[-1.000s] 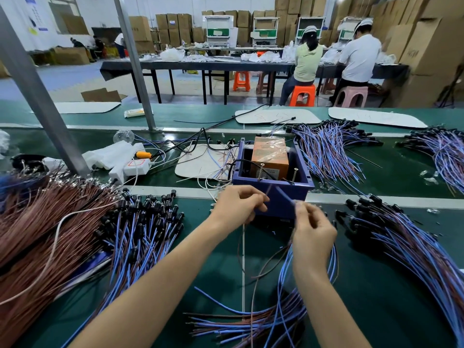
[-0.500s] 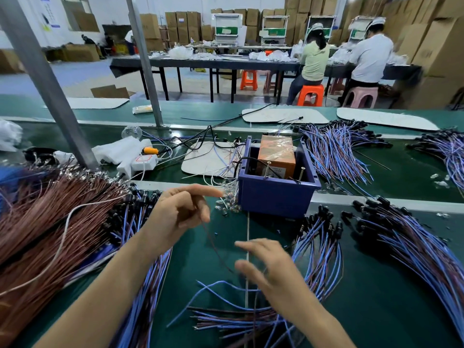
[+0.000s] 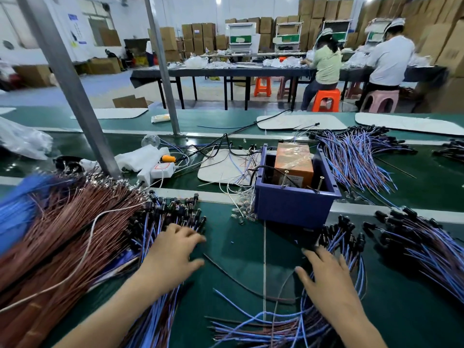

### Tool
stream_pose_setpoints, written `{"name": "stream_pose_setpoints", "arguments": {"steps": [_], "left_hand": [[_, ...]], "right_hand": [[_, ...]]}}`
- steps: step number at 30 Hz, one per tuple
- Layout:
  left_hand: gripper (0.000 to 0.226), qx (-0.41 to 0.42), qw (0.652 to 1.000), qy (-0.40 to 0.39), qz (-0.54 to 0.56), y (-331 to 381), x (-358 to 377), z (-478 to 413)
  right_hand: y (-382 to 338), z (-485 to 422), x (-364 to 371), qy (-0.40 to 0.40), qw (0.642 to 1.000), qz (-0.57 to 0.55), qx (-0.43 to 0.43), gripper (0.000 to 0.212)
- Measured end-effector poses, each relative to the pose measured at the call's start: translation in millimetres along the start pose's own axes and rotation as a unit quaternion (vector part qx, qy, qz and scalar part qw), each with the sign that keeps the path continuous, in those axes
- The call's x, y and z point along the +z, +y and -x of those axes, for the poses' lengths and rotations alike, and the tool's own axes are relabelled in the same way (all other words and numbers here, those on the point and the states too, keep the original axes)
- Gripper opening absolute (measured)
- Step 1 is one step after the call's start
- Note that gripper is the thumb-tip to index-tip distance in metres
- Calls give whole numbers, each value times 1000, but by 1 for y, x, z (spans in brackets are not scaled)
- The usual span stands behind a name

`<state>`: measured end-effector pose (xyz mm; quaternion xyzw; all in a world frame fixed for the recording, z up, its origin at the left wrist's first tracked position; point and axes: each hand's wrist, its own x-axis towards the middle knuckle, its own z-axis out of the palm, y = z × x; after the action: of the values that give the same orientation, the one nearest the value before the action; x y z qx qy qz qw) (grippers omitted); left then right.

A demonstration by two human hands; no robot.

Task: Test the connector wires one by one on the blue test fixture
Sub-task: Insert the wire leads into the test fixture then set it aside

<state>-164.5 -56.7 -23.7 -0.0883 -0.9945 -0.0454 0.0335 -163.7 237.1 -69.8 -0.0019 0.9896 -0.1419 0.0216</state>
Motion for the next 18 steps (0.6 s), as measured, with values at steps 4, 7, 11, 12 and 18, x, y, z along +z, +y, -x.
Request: {"name": "stream_pose_setpoints", "arguments": {"steps": [4,7,11,12,18], "left_hand": [[37,14,998,47,-29,-4,12,1],[46,-15,998,60,26,-5,12,-1],[48,-28,995,84,45,-1,11,0],[48,-38,994,90,58,0,10,0],[50,-104,989,57,84,1,5,-11]], "right_hand": [[-3,4,-4,13,999,-42,-11,53],[-8,9,-13,38,994,-96,-23,51],[-20,18,-27,63,980,-182,-45,47],[-22,20,-29,68,977,-197,-53,46],[-34,27,-34,74,954,-281,-72,32]]}}
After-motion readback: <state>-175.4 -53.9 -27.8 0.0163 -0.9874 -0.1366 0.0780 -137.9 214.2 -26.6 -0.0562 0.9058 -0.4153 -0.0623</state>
